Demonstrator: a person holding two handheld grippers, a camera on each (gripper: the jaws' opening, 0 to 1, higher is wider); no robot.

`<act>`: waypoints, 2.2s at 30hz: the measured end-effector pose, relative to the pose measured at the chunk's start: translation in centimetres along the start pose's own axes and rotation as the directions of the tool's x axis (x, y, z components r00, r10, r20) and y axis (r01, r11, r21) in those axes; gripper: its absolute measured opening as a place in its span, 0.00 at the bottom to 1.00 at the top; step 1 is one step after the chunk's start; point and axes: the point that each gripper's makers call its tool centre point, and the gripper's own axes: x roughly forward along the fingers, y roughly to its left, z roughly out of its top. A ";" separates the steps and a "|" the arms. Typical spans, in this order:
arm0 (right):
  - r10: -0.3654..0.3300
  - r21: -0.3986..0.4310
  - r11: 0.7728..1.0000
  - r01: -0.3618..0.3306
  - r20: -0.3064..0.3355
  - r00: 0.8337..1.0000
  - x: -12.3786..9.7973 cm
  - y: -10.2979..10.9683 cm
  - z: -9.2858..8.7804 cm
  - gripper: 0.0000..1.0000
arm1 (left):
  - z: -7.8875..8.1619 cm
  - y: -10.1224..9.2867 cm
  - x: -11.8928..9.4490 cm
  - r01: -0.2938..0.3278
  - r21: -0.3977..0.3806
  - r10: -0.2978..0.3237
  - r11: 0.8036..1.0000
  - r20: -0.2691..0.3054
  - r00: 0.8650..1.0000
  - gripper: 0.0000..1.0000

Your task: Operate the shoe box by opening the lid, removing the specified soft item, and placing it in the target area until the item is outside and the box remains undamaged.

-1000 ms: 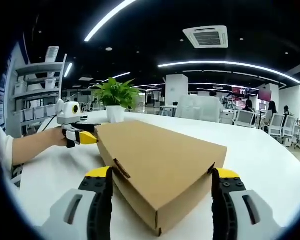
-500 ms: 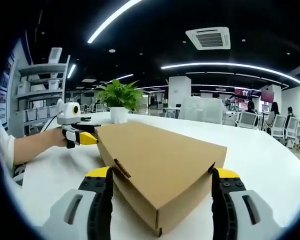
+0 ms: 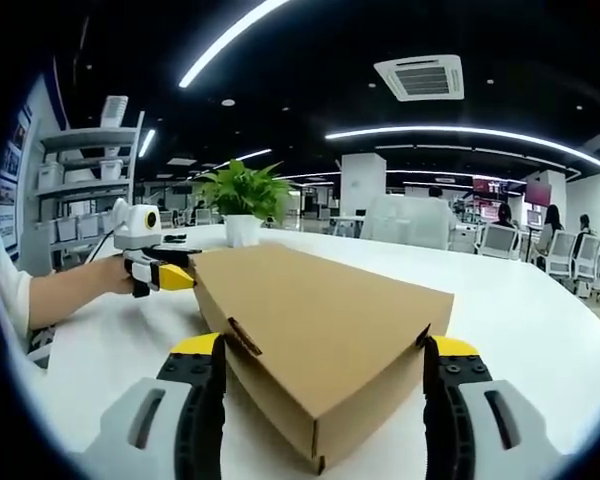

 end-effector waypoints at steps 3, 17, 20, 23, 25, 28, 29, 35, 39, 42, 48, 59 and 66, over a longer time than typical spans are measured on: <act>0.005 -0.002 1.000 -0.005 -0.002 1.000 -0.1 0.1 0.0 0.83 | 0.0 0.0 -0.2 -0.007 0.001 0.007 1.000 -0.008 1.000 0.75; 0.032 -0.012 0.999 -0.032 -0.013 0.999 -0.4 0.8 -0.1 0.83 | -0.3 -1.7 -1.6 -0.036 -0.002 0.036 0.999 0.013 0.999 0.74; 0.041 -0.014 0.999 -0.041 -0.012 0.999 -0.5 0.9 0.0 0.83 | -0.2 -1.5 -1.8 -0.044 -0.002 0.044 0.999 0.012 0.999 0.74; 0.049 -0.041 0.998 -0.050 -0.019 0.999 -0.5 1.1 -0.2 0.84 | -0.2 -1.6 -2.0 -0.054 -0.002 0.054 0.999 -0.001 0.999 0.74; 0.048 -0.061 0.997 -0.050 -0.030 0.998 -0.4 1.3 -0.3 0.85 | -0.3 -1.7 -2.3 -0.062 0.000 0.062 0.998 -0.013 0.998 0.74; 0.056 -0.058 0.997 -0.058 -0.033 0.998 -0.5 1.3 -0.3 0.85 | -0.3 -1.4 -2.5 -0.070 -0.002 0.070 0.998 -0.019 0.997 0.74; 0.058 -0.057 0.997 -0.060 -0.032 0.998 -0.5 1.4 -0.3 0.85 | -0.4 -1.4 -2.6 -0.072 -0.002 0.072 0.997 -0.019 0.997 0.74; 0.067 -0.054 0.996 -0.068 -0.028 0.997 -0.6 1.7 -0.3 0.85 | -0.5 -1.2 -3.0 -0.078 0.000 0.078 0.997 -0.015 0.997 0.73; 0.069 -0.053 0.996 -0.070 -0.028 0.997 -0.7 1.8 -0.3 0.86 | -0.6 -1.5 -3.1 -0.080 0.003 0.080 0.997 -0.015 0.997 0.73; 0.069 -0.051 0.996 -0.070 -0.029 0.997 -0.7 1.8 -0.3 0.86 | -0.7 -1.7 -3.3 -0.081 0.003 0.081 0.997 -0.010 0.997 0.73; 0.072 -0.048 0.996 -0.073 -0.019 0.997 -0.8 1.9 -0.3 0.86 | -0.8 -2.0 -3.5 -0.084 0.003 0.084 0.996 -0.004 0.996 0.73; 0.090 -0.049 0.995 -0.091 -0.017 0.996 -1.1 2.2 -0.1 0.86 | -1.0 -2.6 -4.2 -0.100 0.004 0.100 0.995 -0.006 0.995 0.72; 0.103 -0.052 0.993 -0.104 -0.016 0.995 -1.3 2.4 0.0 0.86 | -1.1 -3.0 -4.6 -0.108 0.001 0.108 0.994 -0.003 0.994 0.72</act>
